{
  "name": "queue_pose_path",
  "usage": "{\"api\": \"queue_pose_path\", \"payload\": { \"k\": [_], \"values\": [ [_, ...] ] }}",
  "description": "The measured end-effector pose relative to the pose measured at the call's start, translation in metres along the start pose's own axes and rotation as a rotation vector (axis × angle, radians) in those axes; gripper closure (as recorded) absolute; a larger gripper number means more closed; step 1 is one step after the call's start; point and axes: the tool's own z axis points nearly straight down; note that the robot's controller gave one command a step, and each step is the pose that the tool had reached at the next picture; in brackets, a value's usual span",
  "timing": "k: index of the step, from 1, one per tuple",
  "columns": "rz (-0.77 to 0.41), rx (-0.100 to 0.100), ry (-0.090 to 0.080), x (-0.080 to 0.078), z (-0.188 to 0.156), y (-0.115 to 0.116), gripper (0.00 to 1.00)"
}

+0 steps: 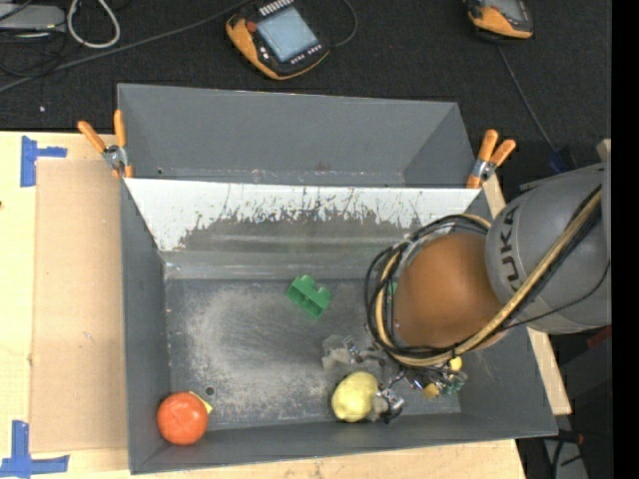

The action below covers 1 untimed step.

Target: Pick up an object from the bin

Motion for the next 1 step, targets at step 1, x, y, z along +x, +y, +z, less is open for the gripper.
{"api": "queue_pose_path", "payload": {
  "k": [1],
  "values": [
    [-0.039, -0.008, 0.016, 0.0066, 0.0017, 0.0049, 1.0]
  ]
}}
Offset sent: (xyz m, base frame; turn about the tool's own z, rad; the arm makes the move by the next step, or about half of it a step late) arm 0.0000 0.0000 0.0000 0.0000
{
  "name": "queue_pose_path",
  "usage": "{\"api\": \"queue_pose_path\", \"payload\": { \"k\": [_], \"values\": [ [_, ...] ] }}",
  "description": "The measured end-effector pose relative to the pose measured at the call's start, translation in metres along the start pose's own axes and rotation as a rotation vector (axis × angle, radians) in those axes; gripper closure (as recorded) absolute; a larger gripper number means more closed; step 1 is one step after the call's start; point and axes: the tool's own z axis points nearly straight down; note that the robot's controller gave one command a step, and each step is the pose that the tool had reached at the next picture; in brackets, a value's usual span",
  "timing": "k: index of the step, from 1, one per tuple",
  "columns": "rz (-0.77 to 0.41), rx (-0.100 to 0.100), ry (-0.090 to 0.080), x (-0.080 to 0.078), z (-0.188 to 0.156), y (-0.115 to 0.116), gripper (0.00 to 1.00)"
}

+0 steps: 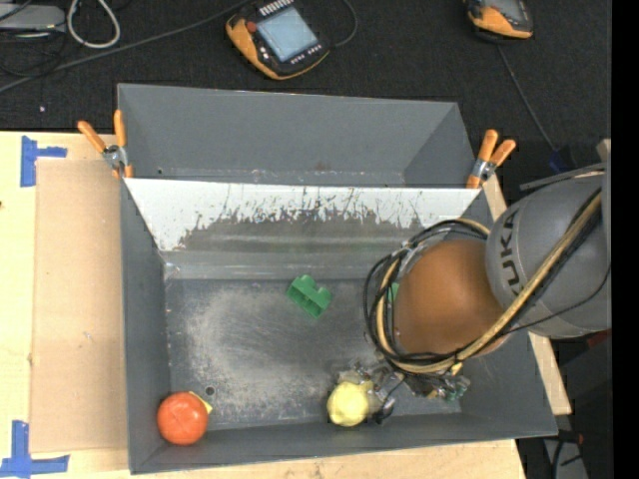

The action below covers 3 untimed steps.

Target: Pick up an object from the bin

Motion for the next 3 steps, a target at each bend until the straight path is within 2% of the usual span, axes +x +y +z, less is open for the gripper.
{"api": "queue_pose_path", "payload": {
  "k": [1, 2, 3],
  "values": [
    [-0.011, 0.001, -0.002, 0.0, 0.0, 0.0, 1.0],
    [-0.008, -0.004, 0.004, 0.002, -0.019, 0.002, 1.0],
    [-0.007, -0.006, 0.006, 0.002, -0.056, 0.003, 1.0]
  ]
}}
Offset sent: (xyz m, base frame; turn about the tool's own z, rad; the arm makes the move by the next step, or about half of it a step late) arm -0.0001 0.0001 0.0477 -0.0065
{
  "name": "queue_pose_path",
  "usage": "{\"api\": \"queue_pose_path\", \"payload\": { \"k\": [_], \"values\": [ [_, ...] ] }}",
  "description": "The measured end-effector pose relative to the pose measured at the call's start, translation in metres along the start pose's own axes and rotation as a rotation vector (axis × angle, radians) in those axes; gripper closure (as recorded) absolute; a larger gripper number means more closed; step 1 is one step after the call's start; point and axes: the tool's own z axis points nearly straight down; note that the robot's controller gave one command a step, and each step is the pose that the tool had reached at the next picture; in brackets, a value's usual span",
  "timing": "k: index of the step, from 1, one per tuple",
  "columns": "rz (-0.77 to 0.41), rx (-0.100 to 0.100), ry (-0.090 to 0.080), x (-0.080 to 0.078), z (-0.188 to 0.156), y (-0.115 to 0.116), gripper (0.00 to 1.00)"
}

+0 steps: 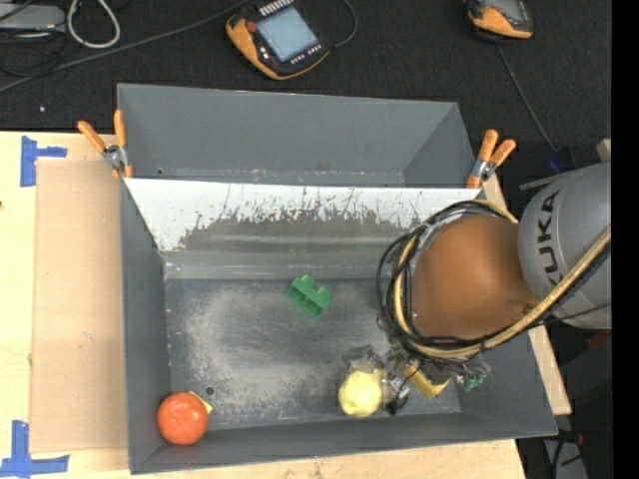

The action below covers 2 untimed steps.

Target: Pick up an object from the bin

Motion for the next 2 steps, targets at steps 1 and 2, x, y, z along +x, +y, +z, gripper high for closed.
{"api": "queue_pose_path", "payload": {
  "k": [1, 2],
  "values": [
    [0.001, 0.004, -0.006, -0.001, -0.037, -0.001, 1.0],
    [0.004, 0.002, -0.005, -0.002, -0.051, 0.0, 1.0]
  ]
}}
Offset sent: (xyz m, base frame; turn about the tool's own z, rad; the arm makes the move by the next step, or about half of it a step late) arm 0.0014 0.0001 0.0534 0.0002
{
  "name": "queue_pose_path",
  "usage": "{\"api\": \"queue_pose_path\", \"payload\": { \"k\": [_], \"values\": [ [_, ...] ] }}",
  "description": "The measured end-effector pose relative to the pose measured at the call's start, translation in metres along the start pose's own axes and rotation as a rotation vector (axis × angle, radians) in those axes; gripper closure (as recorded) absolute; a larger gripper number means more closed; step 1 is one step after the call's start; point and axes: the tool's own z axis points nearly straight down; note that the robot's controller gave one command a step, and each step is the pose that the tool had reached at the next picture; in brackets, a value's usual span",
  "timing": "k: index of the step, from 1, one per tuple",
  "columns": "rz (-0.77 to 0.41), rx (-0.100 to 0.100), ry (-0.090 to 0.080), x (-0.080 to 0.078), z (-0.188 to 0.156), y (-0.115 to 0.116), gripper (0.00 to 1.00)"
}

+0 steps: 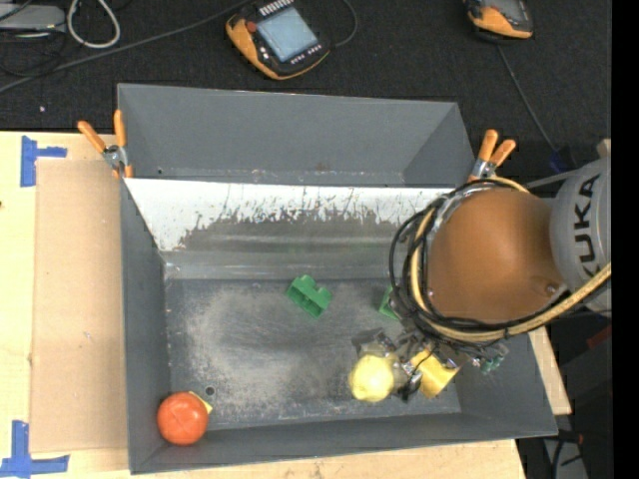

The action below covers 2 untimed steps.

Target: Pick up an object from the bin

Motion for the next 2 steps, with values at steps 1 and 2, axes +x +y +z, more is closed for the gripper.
{"api": "queue_pose_path", "payload": {
  "k": [1, 2],
  "values": [
    [0.001, 0.001, -0.002, -0.0006, -0.0059, -0.0001, 1.0],
    [0.004, 0.0, -0.001, -0.0009, -0.015, 0.0004, 1.0]
  ]
}}
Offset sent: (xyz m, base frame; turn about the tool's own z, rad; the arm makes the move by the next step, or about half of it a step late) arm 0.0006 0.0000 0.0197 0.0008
